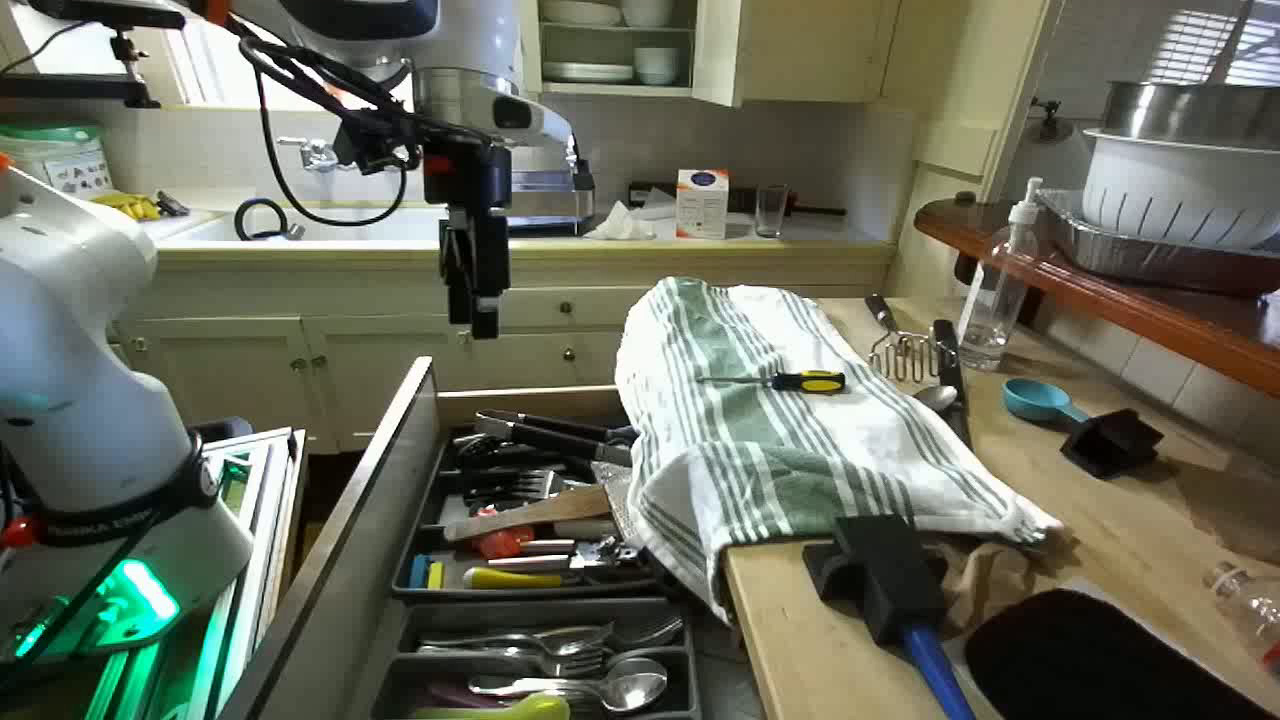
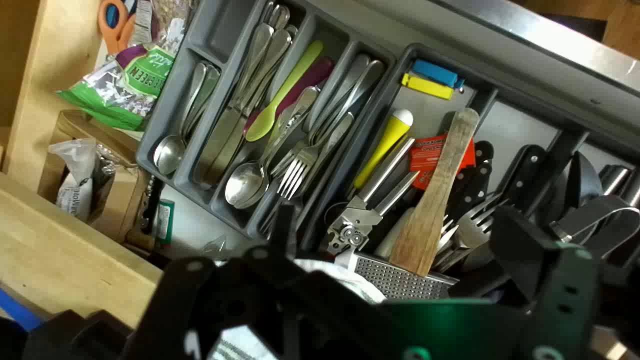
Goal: Fold the cloth
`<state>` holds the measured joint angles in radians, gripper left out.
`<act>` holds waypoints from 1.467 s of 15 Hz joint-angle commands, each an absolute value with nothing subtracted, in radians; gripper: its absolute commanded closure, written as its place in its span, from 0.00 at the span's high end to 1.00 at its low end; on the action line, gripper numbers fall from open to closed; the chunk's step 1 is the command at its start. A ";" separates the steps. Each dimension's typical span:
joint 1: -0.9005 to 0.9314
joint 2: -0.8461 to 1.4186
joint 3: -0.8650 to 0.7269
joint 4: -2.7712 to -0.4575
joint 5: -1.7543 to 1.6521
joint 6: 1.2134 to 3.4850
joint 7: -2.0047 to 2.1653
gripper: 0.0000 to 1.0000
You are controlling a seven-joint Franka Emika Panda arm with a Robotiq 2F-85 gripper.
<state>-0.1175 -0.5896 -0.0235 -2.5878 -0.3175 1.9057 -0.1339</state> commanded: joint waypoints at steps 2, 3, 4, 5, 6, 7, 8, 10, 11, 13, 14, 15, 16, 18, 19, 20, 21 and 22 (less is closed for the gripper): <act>-0.099 -0.590 -0.039 -2.586 -0.326 1.901 -0.126 1.00; -0.099 -0.590 -0.039 -2.586 -0.326 1.901 -0.126 1.00; -0.099 -0.590 -0.039 -2.586 -0.326 1.901 -0.126 1.00; -0.099 -0.590 -0.039 -2.586 -0.326 1.901 -0.126 1.00; -0.099 -0.590 -0.039 -2.586 -0.326 1.901 -0.126 1.00; -0.099 -0.590 -0.039 -2.586 -0.326 1.901 -0.126 1.00; -0.096 -0.542 -0.056 -2.554 -0.316 1.929 -0.148 1.00; -0.086 -0.447 -0.111 -2.489 -0.292 2.023 -0.219 1.00; -0.087 -0.395 -0.136 -2.452 -0.269 2.070 -0.233 1.00; -0.079 -0.294 -0.192 -2.373 -0.204 2.150 -0.298 1.00; -0.070 -0.244 -0.219 -2.334 -0.159 2.194 -0.357 1.00; -0.070 -0.196 -0.233 -2.292 -0.116 2.222 -0.388 1.00; -0.071 -0.145 -0.248 -2.249 -0.071 2.244 -0.437 1.00; -0.077 -0.045 -0.268 -2.157 0.050 2.272 -0.541 1.00; -0.091 0.003 -0.269 -2.109 0.099 2.277 -0.587 1.00; -0.107 0.047 -0.268 -2.063 0.149 2.270 -0.633 1.00; -0.127 0.086 -0.262 -2.024 0.174 2.266 -0.693 1.00; -0.148 0.125 -0.255 -1.983 0.219 2.234 -0.760 1.00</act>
<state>-0.1035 -0.0091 -0.2625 -2.1199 0.1046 2.2772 -0.6020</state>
